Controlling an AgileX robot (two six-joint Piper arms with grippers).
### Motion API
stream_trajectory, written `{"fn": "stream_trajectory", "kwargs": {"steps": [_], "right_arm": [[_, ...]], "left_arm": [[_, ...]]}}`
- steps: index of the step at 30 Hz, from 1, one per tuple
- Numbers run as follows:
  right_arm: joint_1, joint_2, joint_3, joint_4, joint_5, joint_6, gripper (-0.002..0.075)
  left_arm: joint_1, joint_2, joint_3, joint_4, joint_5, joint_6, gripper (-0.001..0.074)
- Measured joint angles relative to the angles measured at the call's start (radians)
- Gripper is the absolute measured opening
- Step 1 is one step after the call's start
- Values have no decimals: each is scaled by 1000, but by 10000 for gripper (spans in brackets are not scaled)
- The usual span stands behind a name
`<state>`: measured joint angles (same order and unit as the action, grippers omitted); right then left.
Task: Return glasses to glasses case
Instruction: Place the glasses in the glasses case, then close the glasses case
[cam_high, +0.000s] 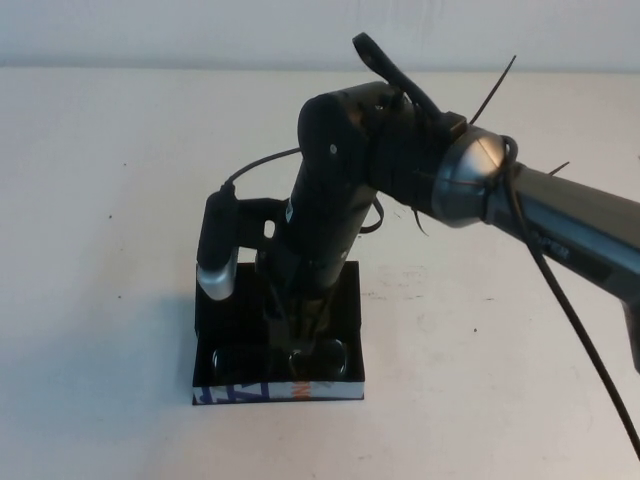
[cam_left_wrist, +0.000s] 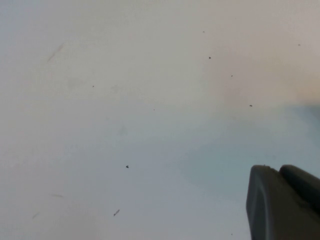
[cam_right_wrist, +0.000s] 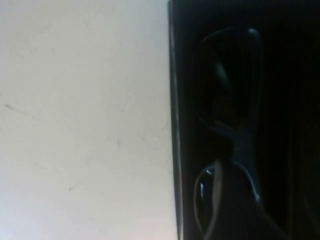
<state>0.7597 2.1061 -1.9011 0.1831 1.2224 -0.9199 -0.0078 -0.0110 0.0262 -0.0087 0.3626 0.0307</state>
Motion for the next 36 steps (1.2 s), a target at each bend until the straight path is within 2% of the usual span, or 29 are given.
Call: {"fn": "stream_trajectory", "kwargs": {"steps": [3,8,11,24,27,33,36], "right_arm": [[0,-42,1,-3,1,92,251],[-4,-119,2,-3,4,266,66],[-8,-146,2,-3,6,305,9],[-8,-186,2,-3,14,318,-11],[-8,-186,2,-3,13,321,-11],[-18,-186,2,0,16,387,-11],[-42,-186,2,0,16,459,-11]], "left_arm": [[0,0,0,0,0,0,-1],[0,0,0,0,0,0,-1],[0,0,0,0,0,0,-1],[0,0,0,0,0,0,-1],[0,0,2,2,-70,-4,-1],[0,0,2,-285,-293,-240,-1],[0,0,-1,-362,-275,-265,-1]]}}
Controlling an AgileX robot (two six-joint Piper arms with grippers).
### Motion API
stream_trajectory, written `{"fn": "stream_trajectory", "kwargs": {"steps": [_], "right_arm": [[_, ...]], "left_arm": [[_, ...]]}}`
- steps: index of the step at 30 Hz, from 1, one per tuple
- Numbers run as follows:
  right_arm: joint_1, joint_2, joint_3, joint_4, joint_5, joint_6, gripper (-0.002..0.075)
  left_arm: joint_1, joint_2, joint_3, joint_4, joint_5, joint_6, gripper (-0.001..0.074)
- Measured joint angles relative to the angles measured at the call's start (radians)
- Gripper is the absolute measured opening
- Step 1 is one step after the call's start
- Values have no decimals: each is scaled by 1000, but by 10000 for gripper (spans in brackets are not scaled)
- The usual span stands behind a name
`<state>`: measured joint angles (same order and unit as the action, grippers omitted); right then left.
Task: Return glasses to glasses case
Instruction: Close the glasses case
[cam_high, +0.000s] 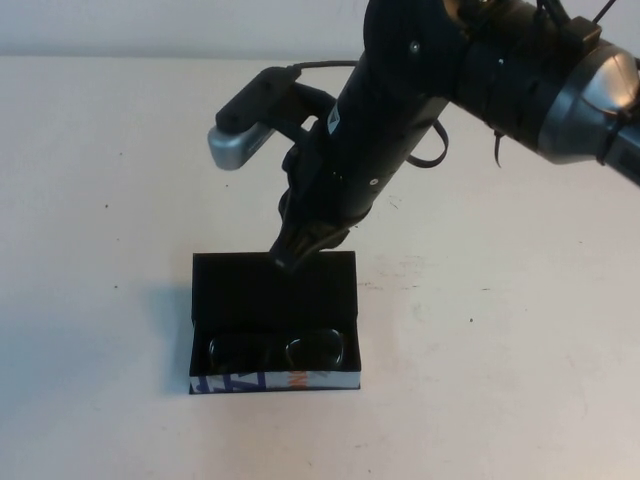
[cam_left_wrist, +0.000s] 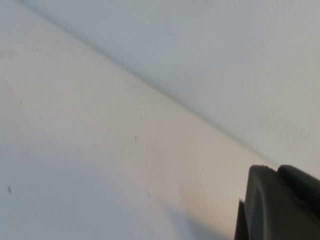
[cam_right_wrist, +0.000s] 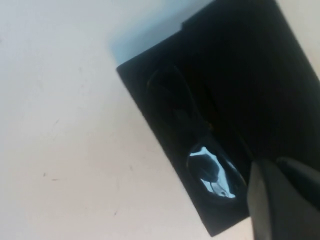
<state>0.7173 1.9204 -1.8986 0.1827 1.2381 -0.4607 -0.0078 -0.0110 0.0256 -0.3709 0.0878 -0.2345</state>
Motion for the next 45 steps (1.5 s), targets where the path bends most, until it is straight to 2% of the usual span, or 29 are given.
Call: {"fn": "stream_trajectory", "kwargs": {"steps": [4,8,14,16,24,31,34,41,45], "right_arm": [[-34,0,0,0,-13,107,-11],[-52,0,0,0,-41,162,-11],[-52,0,0,4,-45,174,-11],[-52,0,0,4,-45,174,-11],[-52,0,0,4,-76,181,-11],[-66,42,0,6,-152,208,-11],[-95,68,0,26,-186,221,-11],[-148,110,0,75,-218,221,-11],[-151,119,0,94,-233,213,-11]], "left_arm": [[0,78,-67,-97,205,38,-1],[-18,273,-175,-223,330,290,-1],[-28,682,-425,-269,693,562,-1],[-28,813,-471,-315,744,683,-1],[-50,1118,-487,-776,727,1203,-1],[-219,1314,-486,-896,577,1382,-1],[-277,1387,-486,-1006,549,1518,-1],[-290,1539,-486,-1279,542,1818,-1],[-290,1603,-488,-1328,533,1906,-1]]}}
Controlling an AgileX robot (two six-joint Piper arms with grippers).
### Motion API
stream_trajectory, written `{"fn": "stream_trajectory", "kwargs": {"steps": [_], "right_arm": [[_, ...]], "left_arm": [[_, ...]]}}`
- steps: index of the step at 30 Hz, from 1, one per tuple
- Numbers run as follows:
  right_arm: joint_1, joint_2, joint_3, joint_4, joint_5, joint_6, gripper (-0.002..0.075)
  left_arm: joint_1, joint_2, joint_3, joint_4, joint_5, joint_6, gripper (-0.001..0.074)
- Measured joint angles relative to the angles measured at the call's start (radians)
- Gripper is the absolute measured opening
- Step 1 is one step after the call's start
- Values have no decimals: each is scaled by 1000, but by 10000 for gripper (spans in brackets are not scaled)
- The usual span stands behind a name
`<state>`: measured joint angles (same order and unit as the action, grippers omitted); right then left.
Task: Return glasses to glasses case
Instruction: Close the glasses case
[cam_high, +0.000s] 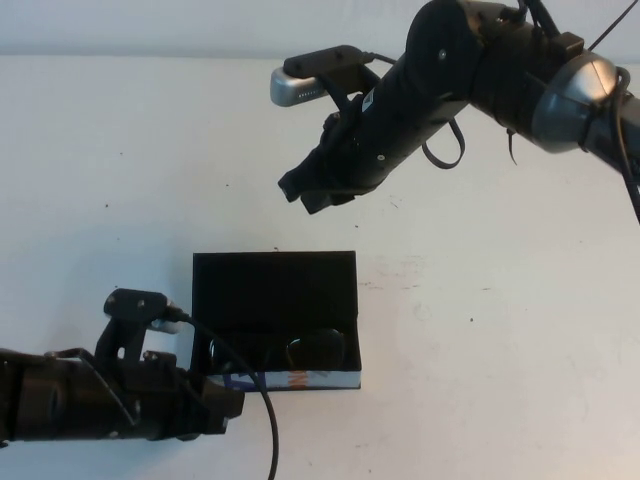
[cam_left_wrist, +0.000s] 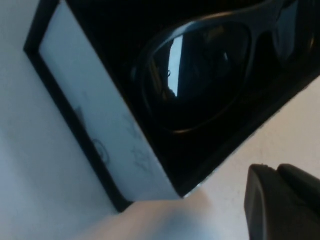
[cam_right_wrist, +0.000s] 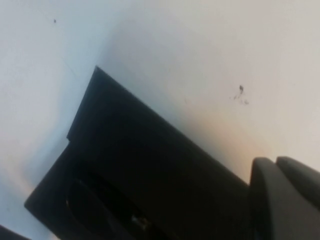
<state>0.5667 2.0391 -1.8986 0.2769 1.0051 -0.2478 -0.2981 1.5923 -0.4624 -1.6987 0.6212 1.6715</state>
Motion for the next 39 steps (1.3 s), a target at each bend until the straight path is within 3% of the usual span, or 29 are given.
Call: {"fn": "stream_trajectory", "kwargs": {"steps": [12,20,39], "right_arm": [[-2,56,-4,14,-79,-5,-11],[-3,169,-134,26,-59,-6,-11],[-4,289,-294,37,209,-6,-12]], "left_arm": [[0,46,-19,-12,-61,88,-1],[-2,46,-40,-14,-87,100,-1],[-2,46,-43,-14,-87,102,-1]]}}
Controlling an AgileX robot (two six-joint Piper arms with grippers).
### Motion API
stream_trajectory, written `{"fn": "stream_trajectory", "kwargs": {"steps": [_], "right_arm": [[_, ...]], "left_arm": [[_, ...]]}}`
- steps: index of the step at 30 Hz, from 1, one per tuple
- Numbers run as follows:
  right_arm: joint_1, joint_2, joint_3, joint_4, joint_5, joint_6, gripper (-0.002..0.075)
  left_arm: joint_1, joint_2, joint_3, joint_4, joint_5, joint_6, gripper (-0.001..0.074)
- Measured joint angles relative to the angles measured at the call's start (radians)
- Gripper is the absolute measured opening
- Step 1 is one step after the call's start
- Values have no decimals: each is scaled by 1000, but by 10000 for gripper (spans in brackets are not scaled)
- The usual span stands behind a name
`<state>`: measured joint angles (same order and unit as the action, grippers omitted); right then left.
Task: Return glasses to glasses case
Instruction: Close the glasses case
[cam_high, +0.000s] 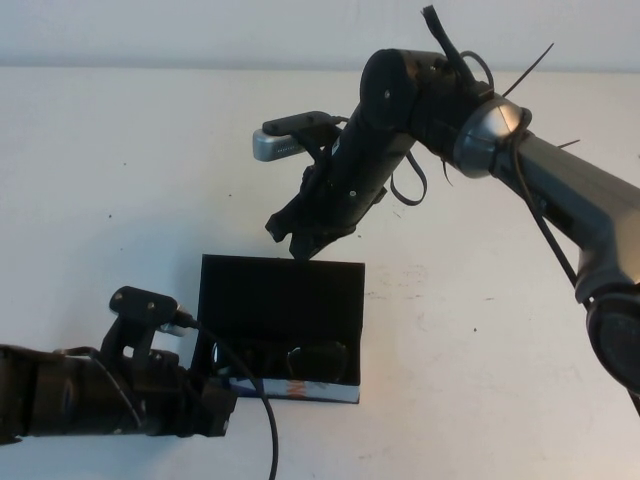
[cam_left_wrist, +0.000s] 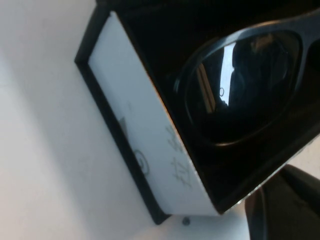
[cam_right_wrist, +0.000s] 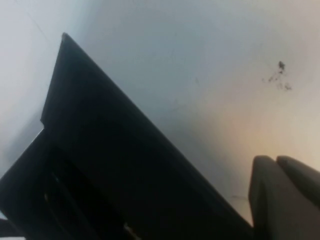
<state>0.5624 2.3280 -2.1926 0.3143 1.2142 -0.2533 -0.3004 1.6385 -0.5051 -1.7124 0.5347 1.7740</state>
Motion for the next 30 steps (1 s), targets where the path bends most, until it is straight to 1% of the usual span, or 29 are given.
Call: {"fn": "stream_trajectory", "kwargs": {"steps": [11,17,21,30], "right_arm": [[4,0,-1,102,11,-18,-12],[57,-33,19,86,11,22,-12],[90,-95,108,84,11,40,-12],[118,-168,316,86,12,50,-12]], "left_arm": [[-2,0,0,0,-2,0,-1],[-2,0,0,0,-16,0,-1],[-3,0,0,0,-18,0,-1],[-3,0,0,0,-18,0,-1]]}}
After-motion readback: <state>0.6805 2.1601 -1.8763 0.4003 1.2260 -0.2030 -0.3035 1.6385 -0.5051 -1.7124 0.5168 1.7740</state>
